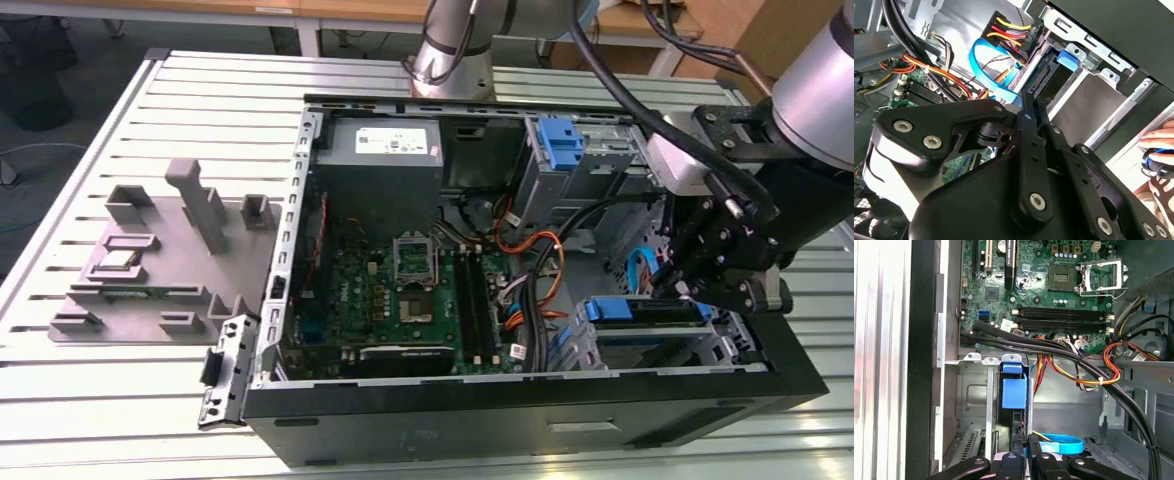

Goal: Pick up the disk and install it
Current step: 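Insert the first disk wire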

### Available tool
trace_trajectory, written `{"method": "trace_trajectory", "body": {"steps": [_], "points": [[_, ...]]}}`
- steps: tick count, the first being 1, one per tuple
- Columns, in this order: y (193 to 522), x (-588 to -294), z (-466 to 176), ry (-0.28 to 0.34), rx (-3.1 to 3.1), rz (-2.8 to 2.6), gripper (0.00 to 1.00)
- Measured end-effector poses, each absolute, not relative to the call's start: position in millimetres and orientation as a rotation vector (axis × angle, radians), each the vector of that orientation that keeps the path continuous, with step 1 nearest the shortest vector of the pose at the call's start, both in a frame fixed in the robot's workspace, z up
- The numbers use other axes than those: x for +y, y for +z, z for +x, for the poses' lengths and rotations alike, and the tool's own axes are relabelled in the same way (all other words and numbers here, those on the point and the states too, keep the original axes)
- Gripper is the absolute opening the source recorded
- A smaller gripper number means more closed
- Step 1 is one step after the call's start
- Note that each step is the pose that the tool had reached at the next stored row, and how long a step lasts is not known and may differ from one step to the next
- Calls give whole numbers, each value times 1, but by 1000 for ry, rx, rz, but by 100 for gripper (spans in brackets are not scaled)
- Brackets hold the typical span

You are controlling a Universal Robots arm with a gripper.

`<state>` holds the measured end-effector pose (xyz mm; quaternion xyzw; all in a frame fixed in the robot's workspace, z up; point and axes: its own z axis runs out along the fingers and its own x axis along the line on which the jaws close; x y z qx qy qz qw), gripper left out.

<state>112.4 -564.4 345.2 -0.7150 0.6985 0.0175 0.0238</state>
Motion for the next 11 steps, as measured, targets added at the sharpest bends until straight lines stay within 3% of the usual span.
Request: {"method": "trace_trajectory", "body": {"steps": [11], "points": [[341,-565,112,41,2156,-2207,16]]}}
